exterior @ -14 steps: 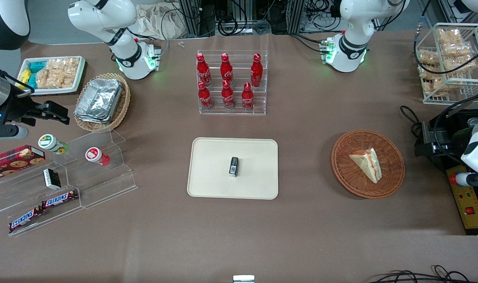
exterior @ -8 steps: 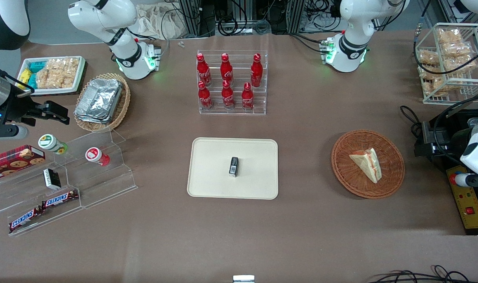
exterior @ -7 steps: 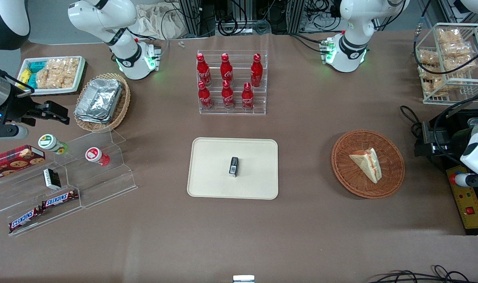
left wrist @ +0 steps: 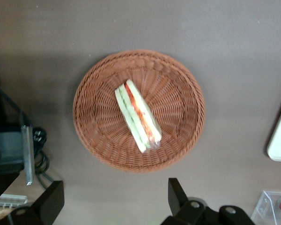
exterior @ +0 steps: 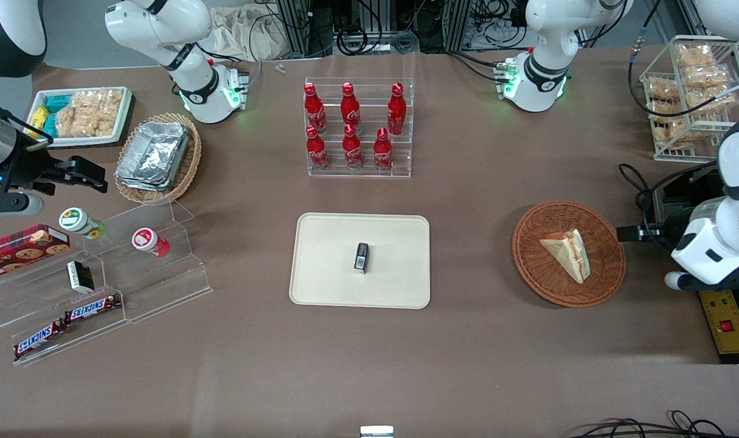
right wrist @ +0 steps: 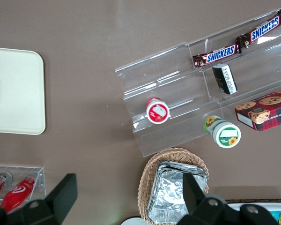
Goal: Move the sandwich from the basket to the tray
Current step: 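Lower the open left gripper over the triangular sandwich in the basket, then close the left gripper on the sandwich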
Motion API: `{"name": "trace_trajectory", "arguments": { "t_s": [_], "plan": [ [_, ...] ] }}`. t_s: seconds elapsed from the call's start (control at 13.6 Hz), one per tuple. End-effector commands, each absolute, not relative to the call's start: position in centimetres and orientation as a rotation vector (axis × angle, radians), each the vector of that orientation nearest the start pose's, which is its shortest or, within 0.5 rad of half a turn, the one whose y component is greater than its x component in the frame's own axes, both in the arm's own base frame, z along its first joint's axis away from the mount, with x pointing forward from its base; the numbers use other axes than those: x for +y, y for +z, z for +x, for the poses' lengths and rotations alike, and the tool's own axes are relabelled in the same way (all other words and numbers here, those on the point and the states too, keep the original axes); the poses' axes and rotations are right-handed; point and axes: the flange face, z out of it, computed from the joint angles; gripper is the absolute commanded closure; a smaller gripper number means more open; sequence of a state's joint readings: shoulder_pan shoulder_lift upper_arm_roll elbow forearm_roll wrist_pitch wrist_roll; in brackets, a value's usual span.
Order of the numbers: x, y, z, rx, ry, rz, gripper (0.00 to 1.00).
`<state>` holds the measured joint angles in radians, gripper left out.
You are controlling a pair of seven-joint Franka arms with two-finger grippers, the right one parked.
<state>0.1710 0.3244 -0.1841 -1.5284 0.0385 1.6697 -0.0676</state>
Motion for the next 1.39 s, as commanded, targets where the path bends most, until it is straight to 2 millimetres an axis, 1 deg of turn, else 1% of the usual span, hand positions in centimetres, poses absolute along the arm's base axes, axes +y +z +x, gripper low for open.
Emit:
{"name": "trace_trajectory", "arguments": {
  "t_s": [0.0,0.07,0.15,0.22,0.44,0.51,0.66,0.73,0.88,0.95,1.1,1.32],
  "plan": [
    [1.0,43.6,58.6,-0.192,0.178,-3.142,0.01],
    [0.9,42.4,58.7,-0.275,0.19,-3.132,0.01],
    [0.7,40.8,58.9,-0.337,0.224,-3.124,0.01],
    [0.6,39.7,59.2,-0.394,0.236,-3.117,0.01],
    [0.1,35.6,59.9,-0.57,0.297,-3.078,0.02],
    [0.1,34.4,60.2,-0.639,0.295,-3.066,0.05],
    [0.1,32.2,60.6,-0.745,0.256,-3.052,0.05],
    [0.0,31.0,60.4,-0.79,0.208,-3.052,0.05],
    [-0.1,29.1,59.8,-0.886,0.121,-3.044,0.04],
    [-0.2,28.5,59.5,-0.896,0.107,-3.044,0.04],
    [-0.1,27.2,58.9,-0.902,0.119,-3.041,0.04],
    [-0.2,25.6,58.6,-0.899,0.165,-3.036,0.05]
  ]
}}
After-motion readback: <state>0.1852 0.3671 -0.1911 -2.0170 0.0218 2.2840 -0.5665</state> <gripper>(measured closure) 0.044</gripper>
